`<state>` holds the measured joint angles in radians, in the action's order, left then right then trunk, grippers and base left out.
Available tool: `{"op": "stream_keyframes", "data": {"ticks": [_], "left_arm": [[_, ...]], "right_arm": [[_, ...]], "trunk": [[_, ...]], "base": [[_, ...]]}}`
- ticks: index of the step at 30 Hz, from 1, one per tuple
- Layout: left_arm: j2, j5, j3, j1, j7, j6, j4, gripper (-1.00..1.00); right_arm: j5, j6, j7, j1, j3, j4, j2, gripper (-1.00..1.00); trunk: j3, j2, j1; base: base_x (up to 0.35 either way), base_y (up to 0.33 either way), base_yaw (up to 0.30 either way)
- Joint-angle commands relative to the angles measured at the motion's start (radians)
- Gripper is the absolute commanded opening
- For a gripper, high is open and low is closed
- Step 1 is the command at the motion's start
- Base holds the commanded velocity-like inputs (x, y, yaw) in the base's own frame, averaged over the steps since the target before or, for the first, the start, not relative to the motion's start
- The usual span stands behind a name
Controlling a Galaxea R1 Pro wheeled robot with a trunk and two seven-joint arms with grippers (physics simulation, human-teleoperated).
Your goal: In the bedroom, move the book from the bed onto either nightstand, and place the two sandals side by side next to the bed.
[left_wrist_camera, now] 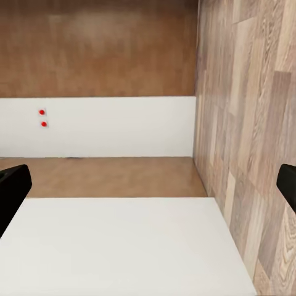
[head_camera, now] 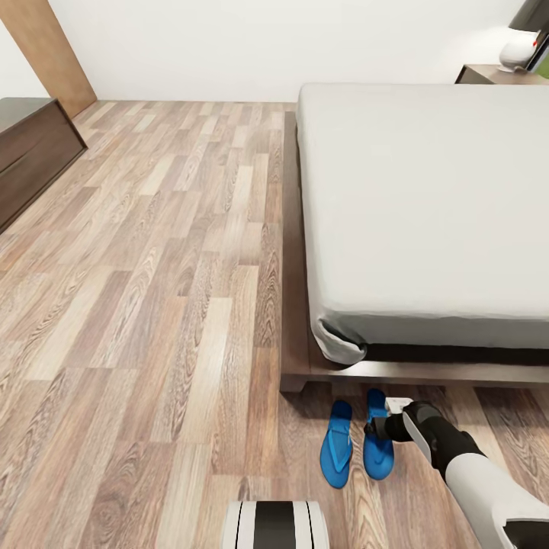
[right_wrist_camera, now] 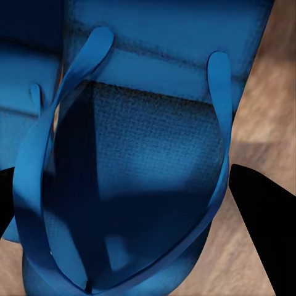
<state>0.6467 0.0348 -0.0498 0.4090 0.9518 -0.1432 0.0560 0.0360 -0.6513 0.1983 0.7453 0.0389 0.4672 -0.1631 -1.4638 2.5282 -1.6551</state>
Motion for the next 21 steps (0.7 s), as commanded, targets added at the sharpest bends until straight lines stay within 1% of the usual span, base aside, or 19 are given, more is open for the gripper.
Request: {"op": "stream_keyframes", "data": {"ticks": [1, 4, 7, 10, 12, 15, 20, 21], "left_arm": [[0.000, 0.004, -0.005, 0.001, 0.008, -0.006, -0.001, 1.00], [0.002, 0.004, -0.005, 0.001, 0.036, -0.006, -0.001, 1.00], [0.009, 0.003, -0.006, -0.006, 0.046, -0.006, -0.001, 1.00], [0.026, -0.001, -0.007, -0.014, 0.051, -0.014, -0.002, 1.00], [0.032, -0.003, -0.006, -0.016, 0.052, -0.018, -0.002, 1.00], [0.035, -0.003, -0.006, -0.017, 0.052, -0.021, -0.002, 1.00], [0.037, -0.004, -0.006, -0.019, 0.053, -0.023, -0.002, 1.00], [0.037, -0.004, -0.006, -0.019, 0.053, -0.024, -0.002, 1.00]], "right_arm": [[0.003, -0.004, 0.001, 0.000, 0.004, 0.002, -0.001, -1.00], [0.003, -0.002, 0.001, 0.000, 0.004, 0.002, -0.001, -1.00], [0.002, -0.002, 0.001, 0.000, 0.004, 0.001, -0.001, -1.00], [0.002, -0.002, 0.001, 0.000, 0.004, 0.001, -0.001, -1.00], [0.002, -0.002, 0.001, 0.000, 0.004, 0.001, -0.001, -1.00], [0.002, -0.002, 0.001, 0.000, 0.004, 0.001, -0.001, -1.00], [0.002, -0.001, 0.001, 0.000, 0.004, 0.001, -0.001, -1.00], [0.002, -0.001, 0.001, 0.000, 0.004, 0.001, -0.001, -1.00]], "trunk": [[-0.001, 0.000, 0.000], [-0.001, 0.000, 0.000], [-0.001, 0.000, 0.000], [-0.012, 0.001, -0.001], [-0.016, 0.001, -0.002], [-0.016, 0.001, -0.002], [-0.035, 0.002, -0.004], [-0.035, 0.002, -0.004]], "base": [[0.000, 0.000, 0.000], [0.000, 0.000, 0.000], [0.000, 0.000, 0.000], [0.000, 0.000, 0.000], [0.000, 0.000, 0.000], [0.000, 0.000, 0.000], [0.000, 0.000, 0.000], [0.000, 0.000, 0.000]]}}
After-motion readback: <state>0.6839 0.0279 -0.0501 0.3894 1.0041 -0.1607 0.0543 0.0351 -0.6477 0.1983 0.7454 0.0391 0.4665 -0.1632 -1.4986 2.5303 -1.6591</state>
